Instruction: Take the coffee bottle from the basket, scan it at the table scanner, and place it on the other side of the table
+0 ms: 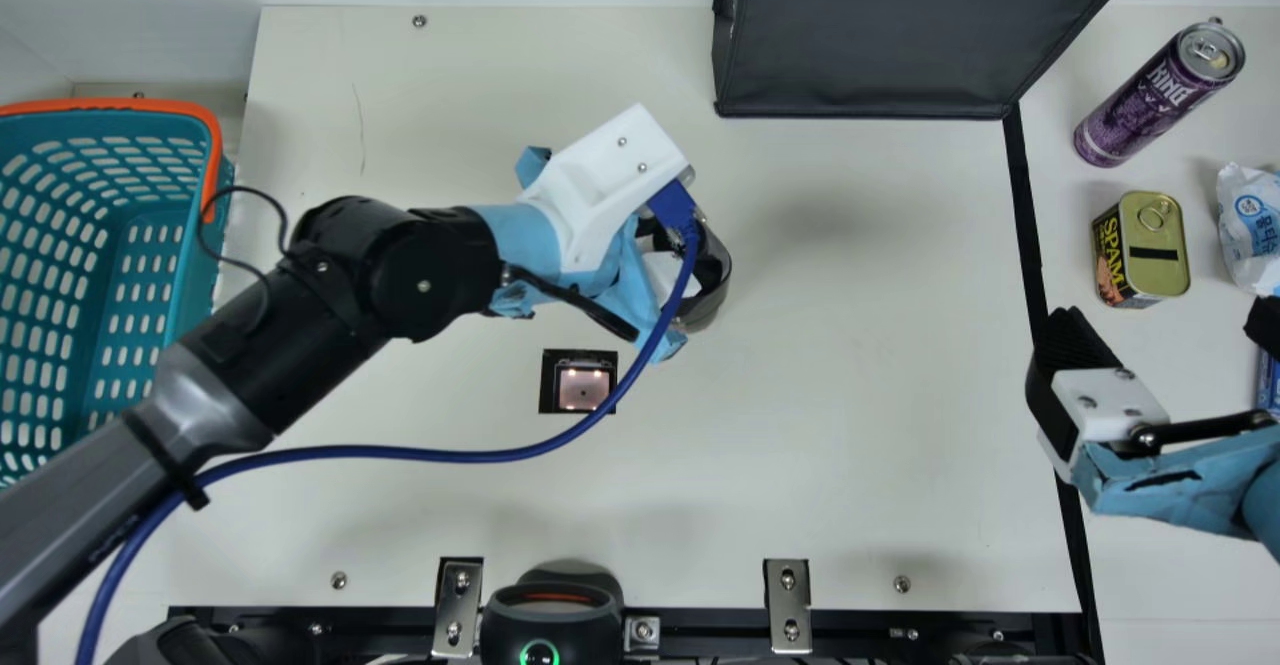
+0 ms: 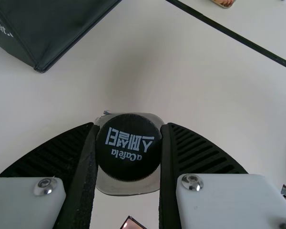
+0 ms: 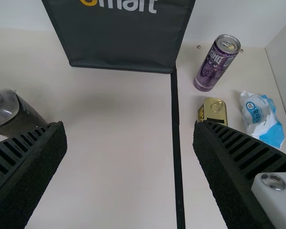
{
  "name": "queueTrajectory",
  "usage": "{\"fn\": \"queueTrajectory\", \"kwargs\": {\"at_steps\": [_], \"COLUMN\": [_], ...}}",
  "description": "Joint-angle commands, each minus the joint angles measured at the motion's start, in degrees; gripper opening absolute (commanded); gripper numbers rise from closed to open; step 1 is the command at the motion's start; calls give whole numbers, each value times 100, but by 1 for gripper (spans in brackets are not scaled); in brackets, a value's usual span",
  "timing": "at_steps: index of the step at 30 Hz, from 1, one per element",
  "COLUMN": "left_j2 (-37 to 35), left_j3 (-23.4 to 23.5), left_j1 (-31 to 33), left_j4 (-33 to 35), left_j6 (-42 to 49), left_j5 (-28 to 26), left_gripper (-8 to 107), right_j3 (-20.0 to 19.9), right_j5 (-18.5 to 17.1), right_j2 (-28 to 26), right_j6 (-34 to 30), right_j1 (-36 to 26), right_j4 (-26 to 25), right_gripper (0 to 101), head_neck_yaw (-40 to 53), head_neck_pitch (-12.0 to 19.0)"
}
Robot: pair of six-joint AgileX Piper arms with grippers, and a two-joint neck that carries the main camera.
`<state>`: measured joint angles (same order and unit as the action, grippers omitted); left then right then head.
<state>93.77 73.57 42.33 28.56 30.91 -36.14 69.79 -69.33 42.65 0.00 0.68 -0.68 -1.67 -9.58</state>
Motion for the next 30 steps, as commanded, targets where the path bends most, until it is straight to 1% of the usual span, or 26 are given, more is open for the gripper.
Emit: {"fn": "queueTrajectory", "kwargs": {"at_steps": [1,8,18,25,30], "left_j2": [71,233,344,217,-95], "left_j3": [49,167,220,256,158], "left_j1": [33,128,172,30,-330], "left_j4": [-52,-185,-307,-169,136], "left_j6": [-98,-300,-453,-691,-1043], "left_j5": [13,14,-8,-9,-3], "left_gripper": [9,32,65,89,90], "right_j3": [0,0,0,0,0], "right_j5": [0,0,0,0,0], "right_j2": [0,0,0,0,0], "right_j6": [0,0,0,0,0], "right_j1": [0,0,0,0,0], "right_j4": [0,0,0,0,0], "right_gripper": [95,95,95,95,95], "head_neck_yaw": [9,9,9,9,9], "head_neck_pitch": [166,166,166,166,166]}}
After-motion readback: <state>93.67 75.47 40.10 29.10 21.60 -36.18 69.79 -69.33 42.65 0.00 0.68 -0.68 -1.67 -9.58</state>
